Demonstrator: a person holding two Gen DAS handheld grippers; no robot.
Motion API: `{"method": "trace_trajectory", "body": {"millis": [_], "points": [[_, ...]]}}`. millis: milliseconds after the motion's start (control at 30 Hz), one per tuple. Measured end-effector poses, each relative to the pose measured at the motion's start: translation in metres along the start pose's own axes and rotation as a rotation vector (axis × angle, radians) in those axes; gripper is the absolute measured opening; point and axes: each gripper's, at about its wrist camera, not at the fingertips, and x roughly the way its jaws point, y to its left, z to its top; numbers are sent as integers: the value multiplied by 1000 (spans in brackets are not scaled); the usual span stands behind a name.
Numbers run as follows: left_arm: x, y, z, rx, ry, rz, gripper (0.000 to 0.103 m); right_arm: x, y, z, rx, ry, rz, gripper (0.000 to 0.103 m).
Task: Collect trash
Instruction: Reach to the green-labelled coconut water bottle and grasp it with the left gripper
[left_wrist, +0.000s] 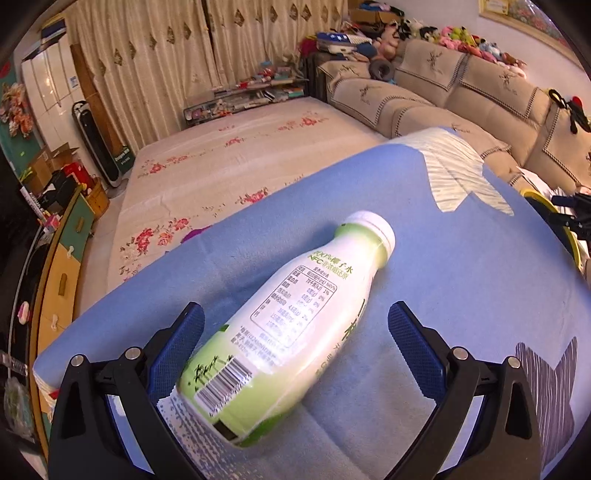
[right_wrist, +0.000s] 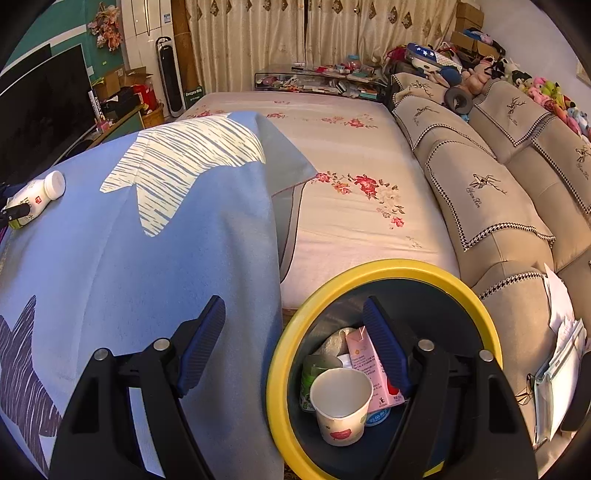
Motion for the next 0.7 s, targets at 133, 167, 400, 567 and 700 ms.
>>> {"method": "trace_trajectory", "body": {"millis": [133,167,400,567,700], "points": [[10,-2,1,10,47,-41,97,6,2,1,-4,14,0,73],[10,-6,0,19,58,-59,96,7,3,1,-6,16,2,73],[17,-18,8,49,79,-24,90,13,7,3,-7,16,13,75],[25,-17,5,39,107,-28,69,5,11,2,-12,0,29,75],[22,-20,2,2,105,-31,59,-5,9,-1,0,-20,40,75]]}}
